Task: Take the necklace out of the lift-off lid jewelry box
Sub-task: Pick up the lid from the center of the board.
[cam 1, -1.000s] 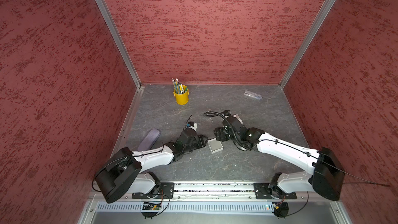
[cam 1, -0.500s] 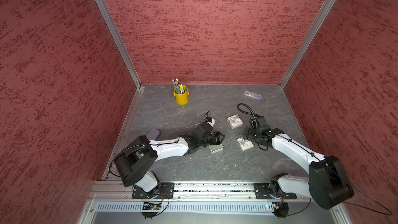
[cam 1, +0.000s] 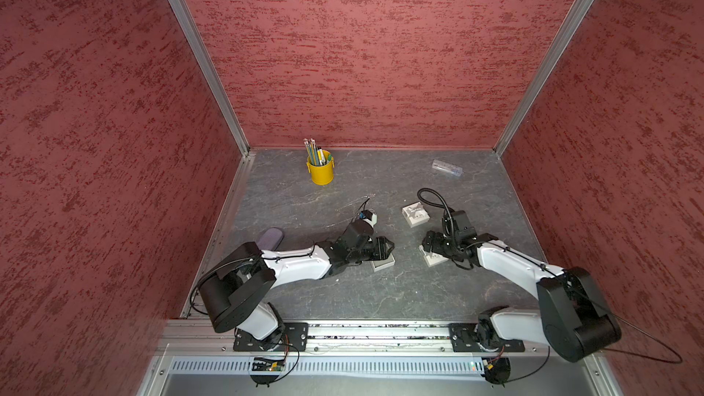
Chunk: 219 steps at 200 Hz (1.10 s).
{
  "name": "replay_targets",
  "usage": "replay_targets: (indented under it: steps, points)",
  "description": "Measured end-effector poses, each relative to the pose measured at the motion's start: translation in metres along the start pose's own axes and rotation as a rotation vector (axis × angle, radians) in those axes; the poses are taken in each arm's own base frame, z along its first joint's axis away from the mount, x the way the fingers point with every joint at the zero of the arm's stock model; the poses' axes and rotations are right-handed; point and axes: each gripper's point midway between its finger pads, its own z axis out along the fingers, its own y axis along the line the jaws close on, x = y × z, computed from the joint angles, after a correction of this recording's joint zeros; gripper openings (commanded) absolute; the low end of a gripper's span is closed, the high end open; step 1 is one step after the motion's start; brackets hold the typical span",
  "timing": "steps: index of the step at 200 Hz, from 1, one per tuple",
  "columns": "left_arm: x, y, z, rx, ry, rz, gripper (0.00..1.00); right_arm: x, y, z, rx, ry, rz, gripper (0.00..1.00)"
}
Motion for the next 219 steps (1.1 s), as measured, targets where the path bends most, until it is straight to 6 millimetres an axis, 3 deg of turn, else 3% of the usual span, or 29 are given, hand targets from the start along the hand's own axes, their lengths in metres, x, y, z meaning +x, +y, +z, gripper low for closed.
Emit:
replay_targets:
  steps: [62, 158, 219]
  points:
    - [0.0, 0.0, 0.0, -0.002, -0.002, 0.0, 0.58, 0.01, 0.023, 0.006, -0.001, 0.035, -0.087, 0.92]
    - [0.004, 0.01, -0.003, -0.024, -0.006, -0.003, 0.58, 0.014, 0.028, 0.016, 0.112, 0.066, -0.22, 0.96]
    - [0.004, 0.011, -0.003, -0.028, -0.007, -0.004, 0.58, 0.018, 0.021, 0.015, 0.157, 0.088, -0.266, 0.82]
